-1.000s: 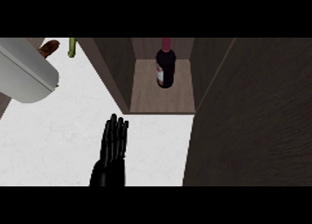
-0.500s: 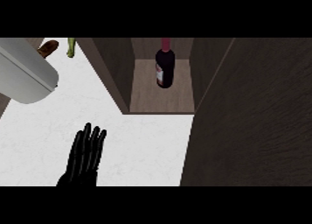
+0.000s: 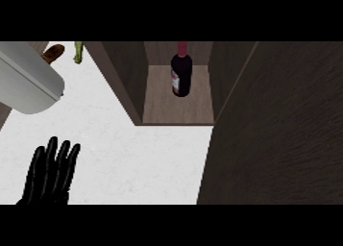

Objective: Pick up the wine, place it into the cabinet and close the cabinet

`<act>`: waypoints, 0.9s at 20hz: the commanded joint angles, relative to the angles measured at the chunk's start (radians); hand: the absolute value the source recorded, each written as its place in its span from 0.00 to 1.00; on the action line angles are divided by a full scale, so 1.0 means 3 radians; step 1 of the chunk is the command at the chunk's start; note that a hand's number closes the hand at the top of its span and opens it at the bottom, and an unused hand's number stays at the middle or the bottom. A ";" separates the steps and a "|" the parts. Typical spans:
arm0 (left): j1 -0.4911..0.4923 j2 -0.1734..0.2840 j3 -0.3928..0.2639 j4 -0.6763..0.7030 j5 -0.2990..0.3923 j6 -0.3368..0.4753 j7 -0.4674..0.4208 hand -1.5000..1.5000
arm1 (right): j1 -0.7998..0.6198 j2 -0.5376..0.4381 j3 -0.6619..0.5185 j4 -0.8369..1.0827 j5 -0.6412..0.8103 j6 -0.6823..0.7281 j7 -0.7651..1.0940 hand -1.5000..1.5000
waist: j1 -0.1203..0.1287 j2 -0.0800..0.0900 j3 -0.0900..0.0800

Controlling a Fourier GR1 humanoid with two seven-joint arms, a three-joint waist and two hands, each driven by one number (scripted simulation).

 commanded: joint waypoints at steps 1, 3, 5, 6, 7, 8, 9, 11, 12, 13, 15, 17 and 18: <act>0.0185 0.0101 0.0247 -0.0164 0.0095 -0.0077 -0.0063 0.00 | 0.0149 0.0051 0.0443 -0.0316 -0.0269 -0.0229 0.0238 1.00 | 0.0020 -0.0001 -0.0003; 0.0280 0.0298 0.0523 -0.0269 0.0342 -0.0284 0.0058 0.00 | -0.0002 0.0027 0.0489 -0.0303 -0.0282 -0.0115 0.0391 1.00 | 0.0038 0.0003 -0.0003; 0.0285 0.0310 0.0658 -0.0205 0.0394 -0.0361 0.0024 0.00 | -0.0004 -0.0049 0.0759 -0.0318 -0.0131 0.0075 0.0231 1.00 | 0.0030 -0.0002 -0.0003; 0.0305 0.0317 0.0771 -0.0143 0.0438 -0.0410 -0.0030 0.00 | 0.0064 -0.0086 0.0848 -0.0646 -0.0098 0.0034 0.0371 1.00 | 0.0009 -0.0011 -0.0005; 0.0369 0.0327 0.0675 -0.0370 0.0357 -0.0304 0.0076 0.00 | -0.0017 -0.0010 0.0964 -0.0412 -0.0061 0.0022 0.0311 1.00 | 0.0022 -0.0004 -0.0002; 0.0525 0.0399 0.0970 -0.0103 0.0597 -0.0698 -0.0136 0.00 | 0.0029 0.0034 0.1107 -0.0431 0.0100 -0.0020 0.0251 1.00 | 0.0029 -0.0011 -0.0007; 0.0517 0.0357 0.0902 -0.0196 0.0536 -0.0587 -0.0041 0.00 | 0.0017 0.0027 0.1250 -0.0451 0.0092 -0.0037 0.0360 1.00 | 0.0016 -0.0007 -0.0004; 0.0463 0.0403 0.1090 -0.0025 0.0665 -0.0753 0.0006 0.00 | -0.0121 0.0054 0.1494 -0.0299 0.0257 -0.0213 0.0284 1.00 | 0.0009 -0.0004 -0.0006; 0.0547 0.0399 0.1044 -0.0054 0.0596 -0.0765 -0.0040 0.00 | -0.0089 0.0054 0.1721 -0.0335 0.0481 -0.0309 0.0251 1.00 | 0.0000 -0.0015 -0.0007; 0.0457 0.0485 0.1240 -0.0134 0.0745 -0.0751 0.0128 0.00 | -0.0166 0.0054 0.1792 -0.0270 0.0468 -0.0439 0.0257 1.00 | 0.0001 -0.0009 -0.0006; 0.0627 0.0578 0.1355 -0.0128 0.0769 -0.0925 0.0106 0.00 | -0.0227 0.0054 0.1995 -0.0172 0.0623 -0.0588 0.0198 1.00 | 0.0013 -0.0012 -0.0005; 0.0647 0.0578 0.1477 -0.0077 0.0867 -0.1064 0.0082 0.00 | -0.0492 0.0051 0.2077 0.0087 0.0663 -0.0838 0.0139 1.00 | 0.0042 -0.0010 -0.0008; 0.0614 0.0559 0.1384 -0.0165 0.0750 -0.0903 0.0146 0.00 | -0.0452 0.0049 0.2151 -0.0195 0.0652 -0.0911 0.0339 1.00 | 0.0017 -0.0015 -0.0007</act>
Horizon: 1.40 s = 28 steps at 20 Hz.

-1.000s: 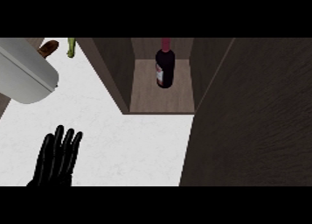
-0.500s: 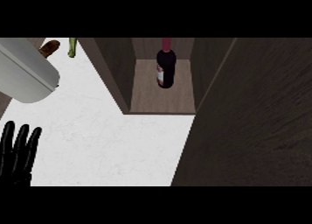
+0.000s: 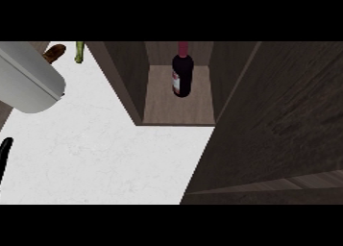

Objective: Pick up the wine, place it into the cabinet and close the cabinet

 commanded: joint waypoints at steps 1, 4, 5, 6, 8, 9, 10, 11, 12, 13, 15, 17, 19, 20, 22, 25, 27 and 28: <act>-0.0067 0.0078 0.0270 0.0105 0.0163 -0.0153 0.0120 0.00 | -0.0205 0.0118 0.0781 -0.0085 0.0286 -0.0399 0.0064 1.00 | -0.0023 0.0000 -0.0002; 0.0042 0.0159 0.0409 0.0248 0.0192 -0.0413 0.0058 0.00 | -0.0342 0.0114 0.0762 0.0100 0.0321 -0.0481 -0.0048 1.00 | 0.0021 -0.0004 -0.0005; 0.0160 0.0181 0.0376 0.0026 0.0190 -0.0383 0.0114 0.00 | -0.0428 0.0115 0.0780 -0.0040 0.0375 -0.0653 0.0101 1.00 | 0.0038 -0.0014 -0.0005; -0.0014 0.0115 0.0398 0.0312 0.0207 -0.0450 0.0057 0.00 | -0.0508 0.0115 0.0909 0.0052 0.0425 -0.0782 -0.0005 1.00 | -0.0007 -0.0010 -0.0010; -0.0109 0.0182 0.0493 0.0290 0.0286 -0.0466 0.0192 0.00 | -0.0716 0.0116 0.0933 0.0297 0.0540 -0.0986 -0.0101 1.00 | -0.0003 0.0002 -0.0006; -0.0055 0.0154 0.0453 0.0220 0.0228 -0.0400 0.0206 0.00 | -0.0705 0.0117 0.1079 0.0288 0.0694 -0.1055 -0.0134 1.00 | -0.0011 -0.0007 -0.0003; 0.0083 0.0204 0.0557 0.0199 0.0370 -0.0561 0.0207 0.00 | -0.0910 0.0115 0.0935 0.0402 0.0563 -0.1094 -0.0085 1.00 | 0.0065 -0.0005 -0.0007; -0.0022 0.0140 0.0551 0.0172 0.0325 -0.0403 0.0237 0.00 | -0.0951 0.0113 0.0985 0.0204 0.0654 -0.1119 0.0071 1.00 | 0.0013 -0.0005 -0.0004; -0.0091 0.0233 0.0621 0.0163 0.0492 -0.0525 0.0362 0.00 | -0.1074 0.0111 0.0965 0.0477 0.0665 -0.1188 -0.0126 1.00 | 0.0031 0.0000 -0.0005; -0.0121 0.0067 0.0419 0.0270 0.0278 -0.0472 0.0236 0.00 | -0.1164 0.0109 0.0992 0.0433 0.0734 -0.1291 -0.0071 1.00 | -0.0002 0.0003 -0.0007; -0.0075 0.0093 0.0506 0.0196 0.0411 -0.0544 0.0334 0.00 | -0.1317 0.0105 0.0916 0.0397 0.0772 -0.1440 0.0076 1.00 | 0.0021 0.0001 -0.0005; -0.0085 0.0080 0.0477 0.0182 0.0329 -0.0583 0.0301 0.00 | -0.1611 0.0101 0.0743 0.0524 0.0656 -0.1528 0.0180 1.00 | 0.0051 0.0009 -0.0007; -0.0294 -0.0005 0.0406 0.0283 0.0333 -0.0454 0.0392 0.00 | -0.1804 0.0098 0.0691 0.0608 0.0581 -0.1584 0.0218 1.00 | 0.0011 0.0022 -0.0006; -0.0294 0.0082 0.0525 0.0163 0.0393 -0.0433 0.0443 0.00 | -0.1870 0.0096 0.0709 0.0792 0.0524 -0.1676 0.0077 1.00 | 0.0063 0.0023 -0.0006; -0.0376 0.0022 0.0451 0.0262 0.0359 -0.0453 0.0442 0.00 | -0.2055 0.0093 0.0555 0.0831 0.0319 -0.1721 0.0142 1.00 | 0.0070 0.0038 -0.0008; -0.0403 0.0005 0.0426 0.0210 0.0365 -0.0438 0.0491 0.00 | -0.2250 0.0090 0.0470 0.0990 0.0160 -0.1907 0.0079 1.00 | 0.0121 0.0043 -0.0010; -0.0338 -0.0056 0.0362 0.0332 0.0310 -0.0568 0.0438 0.00 | -0.2436 0.0091 0.0343 0.1086 0.0019 -0.1946 0.0059 1.00 | 0.0113 0.0039 -0.0008; -0.0358 -0.0065 0.0311 0.0167 0.0257 -0.0416 0.0476 0.00 | -0.2565 0.0092 0.0311 0.1246 0.0008 -0.1953 0.0027 1.00 | 0.0158 0.0041 -0.0008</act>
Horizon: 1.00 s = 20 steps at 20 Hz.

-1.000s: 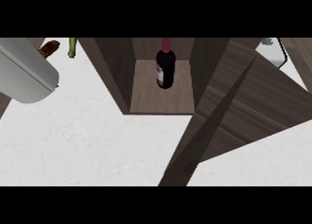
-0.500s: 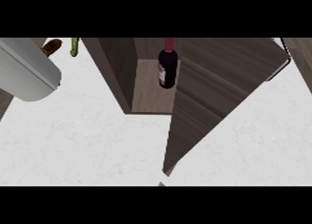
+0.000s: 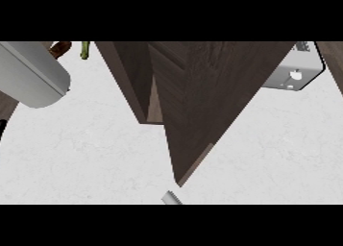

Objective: Pick up the wine, place it into the cabinet and close the cabinet

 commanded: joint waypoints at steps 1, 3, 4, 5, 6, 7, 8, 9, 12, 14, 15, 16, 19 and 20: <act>-0.0131 -0.0072 -0.0105 -0.0016 -0.0074 0.0112 0.0076 0.00 | -0.0774 0.0601 -0.0334 0.0762 -0.0229 -0.0035 -0.0033 1.00 | 0.0028 0.0022 0.0002; -0.0140 -0.0064 -0.0038 -0.0005 -0.0028 0.0079 0.0099 0.00 | -0.1074 0.0611 -0.0468 0.1049 -0.0419 -0.0213 -0.0118 1.00 | 0.0049 0.0016 0.0003; -0.0197 -0.0059 -0.0012 0.0085 -0.0007 0.0077 0.0145 0.00 | -0.1289 0.0615 -0.0554 0.1201 -0.0519 -0.0204 -0.0106 1.00 | 0.0024 0.0015 0.0004; -0.0253 -0.0166 -0.0067 0.0175 -0.0068 0.0117 0.0071 0.00 | -0.1345 0.0619 -0.0674 0.1480 -0.0578 -0.0076 -0.0381 1.00 | 0.0028 0.0035 0.0005; -0.0150 -0.0141 -0.0083 -0.0056 -0.0086 0.0151 0.0112 0.00 | -0.1565 0.0622 -0.0771 0.1631 -0.0644 -0.0144 -0.0274 1.00 | 0.0047 0.0011 0.0007; -0.0227 -0.0178 -0.0136 -0.0093 -0.0150 0.0362 0.0209 0.00 | -0.1800 0.0624 -0.0804 0.1597 -0.0636 -0.0251 -0.0105 1.00 | -0.0013 -0.0006 0.0009; -0.0330 -0.0194 -0.0047 0.0117 -0.0048 0.0209 0.0180 0.00 | -0.1966 0.0626 -0.0887 0.1839 -0.0758 -0.0279 -0.0221 1.00 | -0.0001 0.0007 0.0006; -0.0277 -0.0103 0.0052 0.0118 -0.0009 0.0101 0.0222 0.00 | -0.1998 0.0627 -0.0885 0.2075 -0.0841 -0.0263 -0.0452 1.00 | 0.0024 0.0010 0.0007; -0.0175 -0.0081 0.0184 0.0074 0.0080 -0.0019 0.0229 0.00 | -0.2208 0.0630 -0.1007 0.2514 -0.0591 0.0004 -0.0586 1.00 | -0.0003 0.0000 0.0009; -0.0278 -0.0211 -0.0003 0.0079 -0.0128 0.0172 0.0215 0.00 | -0.2388 0.0631 -0.1167 0.2818 -0.0523 0.0103 -0.0632 1.00 | -0.0044 0.0003 0.0010; -0.0286 -0.0251 -0.0072 0.0078 -0.0222 0.0212 0.0197 0.00 | -0.2274 0.0631 -0.1217 0.3021 -0.0547 0.0278 -0.0905 1.00 | -0.0043 0.0015 0.0011; -0.0113 -0.0246 0.0026 0.0016 -0.0226 0.0137 0.0135 0.00 | -0.2289 0.0549 -0.1383 0.2966 -0.0560 0.0333 -0.0858 1.00 | -0.0046 -0.0002 0.0012; -0.0188 -0.0229 0.0123 0.0047 -0.0116 0.0106 0.0275 0.00 | -0.2425 0.0632 -0.1516 0.3531 -0.0658 0.0311 -0.1149 1.00 | -0.0022 0.0008 0.0011; -0.0351 -0.0278 0.0004 -0.0008 -0.0213 0.0249 0.0356 0.00 | -0.2475 0.0632 -0.1595 0.3584 -0.0713 0.0399 -0.1083 1.00 | -0.0060 0.0006 0.0012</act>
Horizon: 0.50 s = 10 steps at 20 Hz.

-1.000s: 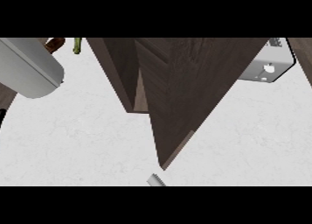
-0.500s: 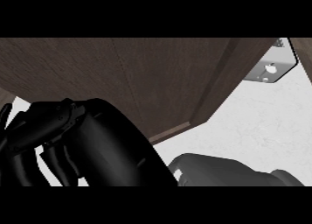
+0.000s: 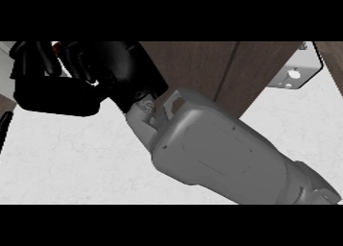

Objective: Pick up the wine, place it into the cabinet and close the cabinet

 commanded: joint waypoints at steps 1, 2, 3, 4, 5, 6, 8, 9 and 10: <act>-0.0040 -0.0051 0.0060 -0.0004 -0.0071 0.0005 0.0034 0.00 | -0.0034 -0.0024 -0.0342 0.0542 -0.0105 0.0334 -0.0365 1.00 | -0.0024 0.0002 0.0003; -0.0060 -0.0075 -0.0016 -0.0068 -0.0122 0.0062 0.0093 0.00 | -0.0130 0.0011 -0.0266 0.0736 -0.0109 0.0229 -0.0409 1.00 | -0.0010 0.0002 0.0002; 0.0137 -0.0055 0.0146 -0.0078 -0.0039 -0.0096 0.0030 0.00 | -0.0168 -0.0031 -0.0500 0.0649 -0.0126 0.0356 -0.0366 1.00 | -0.0014 -0.0008 0.0003; 0.0196 -0.0118 0.0062 -0.0064 -0.0138 -0.0102 -0.0025 0.00 | 0.0177 -0.0109 -0.0369 0.0576 -0.0095 0.0459 -0.0540 1.00 | -0.0033 -0.0008 0.0004; 0.0069 -0.0121 0.0041 0.0090 -0.0178 -0.0130 0.0001 0.00 | -0.0113 0.0012 -0.0244 0.0872 -0.0141 0.0227 -0.0592 1.00 | -0.0004 0.0001 0.0001; -0.0009 -0.0104 0.0069 -0.0097 -0.0145 0.0061 0.0129 0.00 | 0.0138 -0.0031 -0.0345 0.0833 -0.0059 0.0457 -0.0734 1.00 | -0.0038 0.0001 0.0005; 0.0020 -0.0109 0.0091 -0.0094 -0.0181 0.0021 0.0097 0.00 | -0.0148 -0.0046 -0.0513 0.1119 -0.0078 0.0505 -0.0761 1.00 | -0.0006 0.0006 0.0002; -0.0226 -0.0085 0.0122 0.0028 -0.0091 0.0089 0.0245 0.00 | -0.0116 -0.0046 -0.0472 0.1154 -0.0096 0.0581 -0.0779 1.00 | -0.0040 0.0017 0.0003; -0.0039 -0.0089 0.0148 0.0067 -0.0100 -0.0048 0.0152 0.00 | -0.0243 -0.0218 -0.0659 0.1140 -0.0204 0.0682 -0.0672 1.00 | -0.0014 0.0011 0.0001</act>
